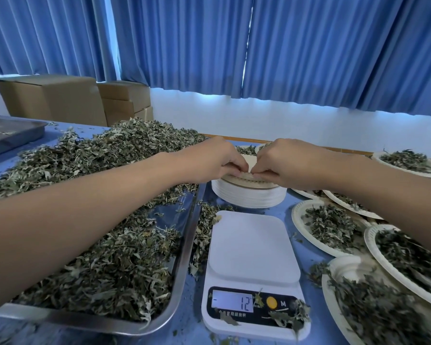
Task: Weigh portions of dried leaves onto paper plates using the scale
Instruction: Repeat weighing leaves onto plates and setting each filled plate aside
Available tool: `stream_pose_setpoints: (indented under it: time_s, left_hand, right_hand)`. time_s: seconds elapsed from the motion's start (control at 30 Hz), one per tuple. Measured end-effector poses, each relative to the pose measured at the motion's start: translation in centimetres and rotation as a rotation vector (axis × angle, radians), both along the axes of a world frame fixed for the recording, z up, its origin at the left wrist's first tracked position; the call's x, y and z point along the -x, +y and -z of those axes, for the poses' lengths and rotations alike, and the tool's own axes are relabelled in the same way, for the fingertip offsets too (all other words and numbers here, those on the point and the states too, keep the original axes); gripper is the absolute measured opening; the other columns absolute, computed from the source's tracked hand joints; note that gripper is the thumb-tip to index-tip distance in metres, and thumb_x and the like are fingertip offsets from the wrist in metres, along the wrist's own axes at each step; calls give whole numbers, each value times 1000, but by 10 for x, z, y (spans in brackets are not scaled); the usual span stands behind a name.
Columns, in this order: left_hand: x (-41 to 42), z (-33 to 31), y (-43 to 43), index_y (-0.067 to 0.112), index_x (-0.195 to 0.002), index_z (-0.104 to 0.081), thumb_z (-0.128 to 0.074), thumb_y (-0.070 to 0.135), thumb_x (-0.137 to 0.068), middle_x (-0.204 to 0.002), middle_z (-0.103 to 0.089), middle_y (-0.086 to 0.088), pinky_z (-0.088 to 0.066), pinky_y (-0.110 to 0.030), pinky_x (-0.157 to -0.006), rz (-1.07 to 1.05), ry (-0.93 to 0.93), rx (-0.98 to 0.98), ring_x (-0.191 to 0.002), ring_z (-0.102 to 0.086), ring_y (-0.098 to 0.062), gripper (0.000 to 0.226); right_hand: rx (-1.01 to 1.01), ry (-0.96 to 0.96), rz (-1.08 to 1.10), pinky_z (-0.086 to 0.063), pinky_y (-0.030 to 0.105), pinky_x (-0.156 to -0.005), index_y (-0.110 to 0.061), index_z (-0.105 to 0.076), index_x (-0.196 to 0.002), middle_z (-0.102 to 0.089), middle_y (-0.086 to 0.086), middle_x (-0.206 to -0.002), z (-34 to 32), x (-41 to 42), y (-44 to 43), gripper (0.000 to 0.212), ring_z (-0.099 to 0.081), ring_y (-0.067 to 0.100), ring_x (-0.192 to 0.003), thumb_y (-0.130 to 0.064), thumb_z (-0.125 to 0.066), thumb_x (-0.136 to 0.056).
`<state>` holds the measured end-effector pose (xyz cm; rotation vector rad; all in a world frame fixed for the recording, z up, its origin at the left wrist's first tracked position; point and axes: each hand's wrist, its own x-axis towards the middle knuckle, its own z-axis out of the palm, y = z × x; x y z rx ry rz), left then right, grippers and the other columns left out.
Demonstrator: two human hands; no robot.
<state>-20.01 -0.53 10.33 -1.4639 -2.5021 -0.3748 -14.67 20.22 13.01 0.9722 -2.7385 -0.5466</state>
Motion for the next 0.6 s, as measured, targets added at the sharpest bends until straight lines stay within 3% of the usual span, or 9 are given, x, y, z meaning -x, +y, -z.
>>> stream_pose_setpoints:
  time_s: [0.13, 0.23, 0.33, 0.47, 0.6]
  left_hand:
    - [2, 2, 0, 21, -106, -79, -67, 12, -94, -71, -66, 25, -34, -7, -62, -25, -18, -5, -69, -53, 16, 19]
    - [4, 5, 0, 20, -102, -79, -68, 11, -92, -63, -59, 35, -34, -6, -62, -29, -31, -39, -68, -53, 18, 18]
    - [4, 6, 1, 23, -91, -76, -68, 11, -91, -62, -57, 33, -35, -14, -62, -58, -47, -57, -68, -55, 13, 15]
    - [3, 5, 0, 26, -91, -75, -65, 20, -90, -73, -63, 33, -37, -10, -68, -73, -37, -91, -74, -57, 11, 12]
    - [1, 0, 0, 22, -105, -75, -58, 19, -94, -98, -75, 7, -51, -37, -87, -151, 25, -40, -90, -63, -14, 20]
  right_hand:
    - [-150, 100, 0, -45, 35, -62, -18, -56, -85, -62, 3, -86, 5, -1, -7, 32, -61, 27, -82, -32, -36, -107]
    - [-208, 144, 16, -43, 34, -60, -21, -46, -90, -62, 4, -89, 11, -1, -12, 17, -62, 29, -79, -27, -38, -104]
    - [-184, 179, 53, -50, 37, -62, -18, -50, -96, -60, 4, -90, 16, 1, -16, 8, -61, 30, -77, -21, -43, -99]
    - [-88, 250, 104, -41, 36, -58, -14, -51, -113, -55, 4, -102, 25, 4, -14, 18, -62, 31, -80, -17, -48, -96]
    - [27, 355, 195, -24, 32, -48, -15, -50, -115, -45, 0, -96, 27, 5, -12, 19, -46, 27, -70, -21, -48, -98]
